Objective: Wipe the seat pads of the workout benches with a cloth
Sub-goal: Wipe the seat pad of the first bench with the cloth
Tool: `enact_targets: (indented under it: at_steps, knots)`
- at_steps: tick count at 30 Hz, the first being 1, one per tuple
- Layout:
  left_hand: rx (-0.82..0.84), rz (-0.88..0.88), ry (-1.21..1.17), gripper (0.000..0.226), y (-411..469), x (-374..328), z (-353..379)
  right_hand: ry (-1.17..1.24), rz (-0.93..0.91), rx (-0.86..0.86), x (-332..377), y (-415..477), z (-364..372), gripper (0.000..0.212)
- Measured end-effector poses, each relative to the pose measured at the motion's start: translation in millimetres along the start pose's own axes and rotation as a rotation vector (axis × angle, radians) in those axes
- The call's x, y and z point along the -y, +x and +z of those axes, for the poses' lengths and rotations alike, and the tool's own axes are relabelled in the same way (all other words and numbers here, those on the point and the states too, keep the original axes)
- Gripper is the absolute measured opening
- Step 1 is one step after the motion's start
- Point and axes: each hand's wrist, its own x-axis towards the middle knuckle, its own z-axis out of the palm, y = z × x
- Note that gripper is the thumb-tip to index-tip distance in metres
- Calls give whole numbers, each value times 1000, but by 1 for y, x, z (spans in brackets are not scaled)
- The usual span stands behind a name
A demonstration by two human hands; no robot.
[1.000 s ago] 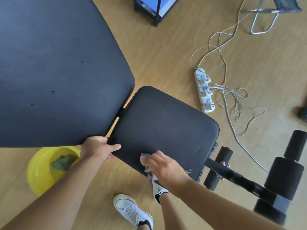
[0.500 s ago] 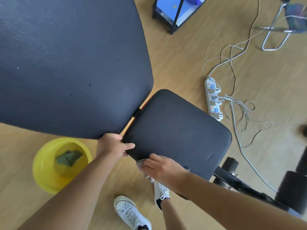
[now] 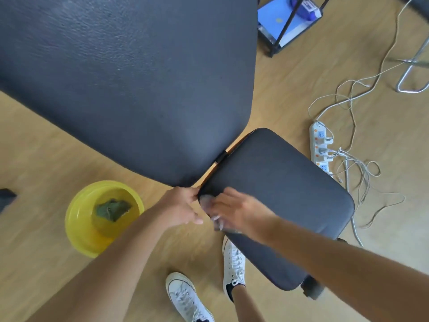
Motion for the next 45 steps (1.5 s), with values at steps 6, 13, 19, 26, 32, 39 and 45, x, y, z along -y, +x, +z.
enact_targets:
  at_steps: [6,13,19,26,32,39,45]
  knots:
    - [-16,-7,-256,86,-10,15,15,346,984,-405,9,47,2,25]
    - [-25,10,-372,74,-18,18,23,154,425,-120,-21,-18,-16,18]
    - [4,-15,-408,73,-17,19,20,339,897,-385,24,26,16,16]
    - [-11,29,-129,71,-16,13,20,376,744,-185,-4,-43,-32,19]
    - [38,-33,-106,84,-30,6,27,364,996,-484,19,46,8,25]
    - [-27,-28,-126,70,-22,6,28,-16,230,-160,-32,16,-4,22]
    - [-332,-66,124,70,-15,-22,38,192,829,-431,-10,69,2,24]
